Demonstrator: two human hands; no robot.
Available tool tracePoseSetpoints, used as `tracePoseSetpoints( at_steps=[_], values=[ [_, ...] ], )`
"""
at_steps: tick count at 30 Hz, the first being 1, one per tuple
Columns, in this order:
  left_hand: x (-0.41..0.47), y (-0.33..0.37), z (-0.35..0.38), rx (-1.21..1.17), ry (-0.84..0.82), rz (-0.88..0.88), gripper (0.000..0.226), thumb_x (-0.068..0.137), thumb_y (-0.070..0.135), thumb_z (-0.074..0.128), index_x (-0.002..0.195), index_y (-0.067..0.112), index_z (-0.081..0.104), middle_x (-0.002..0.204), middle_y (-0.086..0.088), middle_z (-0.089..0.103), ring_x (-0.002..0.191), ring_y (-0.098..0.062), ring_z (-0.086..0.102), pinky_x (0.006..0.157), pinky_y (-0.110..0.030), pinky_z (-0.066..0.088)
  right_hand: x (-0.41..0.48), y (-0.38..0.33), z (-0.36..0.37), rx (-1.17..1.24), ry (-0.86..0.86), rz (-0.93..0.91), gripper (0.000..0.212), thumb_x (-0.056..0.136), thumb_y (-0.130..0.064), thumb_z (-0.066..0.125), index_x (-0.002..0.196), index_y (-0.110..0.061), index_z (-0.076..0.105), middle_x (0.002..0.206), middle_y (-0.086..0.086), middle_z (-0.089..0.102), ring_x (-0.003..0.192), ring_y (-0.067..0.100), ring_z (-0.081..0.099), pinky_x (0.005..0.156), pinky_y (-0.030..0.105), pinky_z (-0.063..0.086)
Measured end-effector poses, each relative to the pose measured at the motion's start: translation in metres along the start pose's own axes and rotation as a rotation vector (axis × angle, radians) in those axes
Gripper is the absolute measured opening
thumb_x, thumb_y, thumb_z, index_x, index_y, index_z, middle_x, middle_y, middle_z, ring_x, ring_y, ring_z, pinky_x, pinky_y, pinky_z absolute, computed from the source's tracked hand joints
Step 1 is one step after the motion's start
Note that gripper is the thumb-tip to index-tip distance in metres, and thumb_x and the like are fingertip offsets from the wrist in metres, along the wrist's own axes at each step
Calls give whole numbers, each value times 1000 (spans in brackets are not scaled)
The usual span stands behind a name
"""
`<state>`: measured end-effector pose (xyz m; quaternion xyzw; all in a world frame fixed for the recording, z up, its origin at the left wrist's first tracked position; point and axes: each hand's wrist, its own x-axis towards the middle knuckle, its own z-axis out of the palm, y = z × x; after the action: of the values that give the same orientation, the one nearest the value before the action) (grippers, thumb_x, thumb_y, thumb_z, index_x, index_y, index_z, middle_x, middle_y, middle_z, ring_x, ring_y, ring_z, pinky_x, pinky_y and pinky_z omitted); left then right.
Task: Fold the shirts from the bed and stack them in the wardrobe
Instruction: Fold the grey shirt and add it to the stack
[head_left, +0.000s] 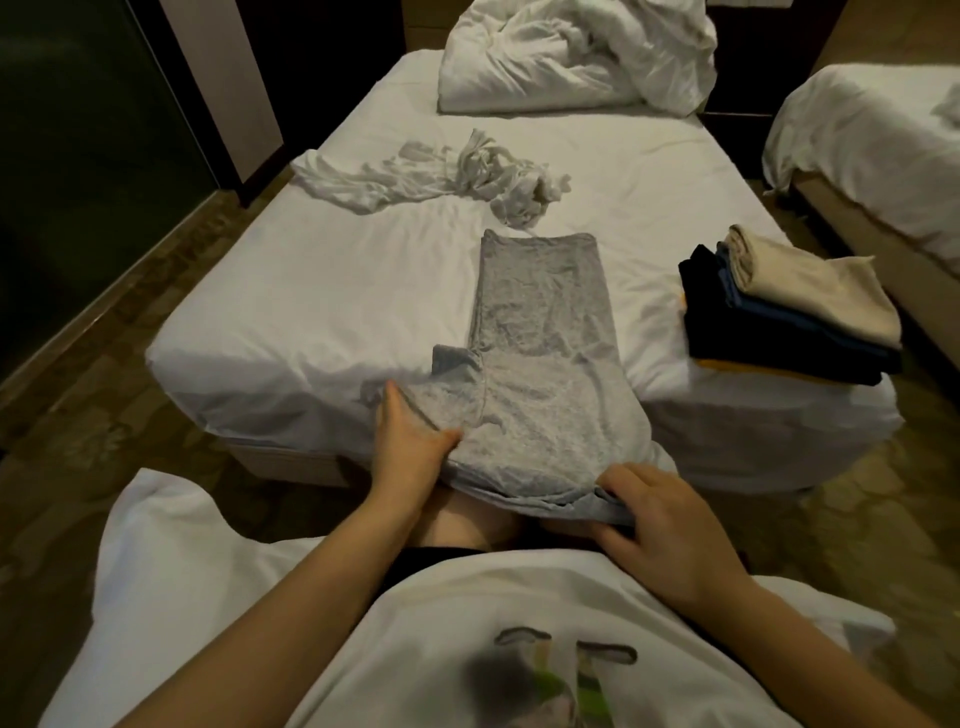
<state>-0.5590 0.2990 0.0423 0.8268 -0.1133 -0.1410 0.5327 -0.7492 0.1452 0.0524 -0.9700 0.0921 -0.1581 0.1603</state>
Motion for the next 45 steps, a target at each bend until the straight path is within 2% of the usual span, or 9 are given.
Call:
tracePoseSetpoints(
  at_steps=[6,10,14,17,21,32,36,40,45],
  values=[
    [-11,3,-6,348,-552,674,65,92,23,46,143,30,6,147,-3,25,136,-4,22,105,0,13,-1,-1,0,16,-32,10,13,72,-41,51,74,-29,48,69,-11,54,62,9,50,53,10,25],
    [0,-5,-19,335,-663,547,82,82,-13,39,138,41,12,139,7,41,128,11,30,104,-2,20,-2,0,2,-27,-42,9,14,70,-38,53,75,-25,53,71,-7,56,63,15,55,54,23,36],
    [2,-10,-23,283,-643,455,70,87,-8,48,138,36,29,134,13,50,119,23,36,97,1,25,-1,0,1,-38,-53,15,18,71,-40,50,76,-23,54,71,-5,57,64,17,56,54,28,40],
    [0,-9,-25,329,-615,465,50,88,32,61,135,30,45,134,18,44,126,5,40,96,3,24,1,-2,-2,-11,-52,28,22,72,-41,47,79,-21,55,73,-4,60,65,19,58,56,28,39],
    [-2,-6,-25,449,-645,605,94,62,89,39,136,31,45,136,12,46,125,12,27,96,5,16,14,0,-13,23,49,60,20,77,-33,55,88,-16,59,75,1,65,67,24,60,58,27,34],
    [7,-20,-22,562,-420,884,38,77,24,47,107,16,69,107,-10,70,110,-13,49,85,-20,39,10,42,-17,30,-199,-15,26,71,-34,65,94,-22,70,91,-9,54,87,16,52,76,24,45],
    [5,-15,-27,517,-422,892,30,81,25,45,109,26,57,106,-12,70,101,-15,53,82,-25,41,-1,48,-25,388,116,96,39,67,-5,61,90,-35,70,96,-32,62,98,-8,58,85,5,40],
    [11,-5,-33,498,-429,858,38,82,29,41,118,34,52,118,-6,66,103,-17,62,84,-25,44,12,41,-31,566,140,196,47,69,-7,59,78,-52,66,71,-26,65,66,-10,58,64,11,44],
    [18,8,-41,429,-597,741,41,86,17,50,103,55,55,101,20,67,99,20,51,84,-6,41,28,52,-41,682,-93,253,14,63,-20,64,66,-32,69,55,0,59,53,1,51,55,22,42]
  ],
)
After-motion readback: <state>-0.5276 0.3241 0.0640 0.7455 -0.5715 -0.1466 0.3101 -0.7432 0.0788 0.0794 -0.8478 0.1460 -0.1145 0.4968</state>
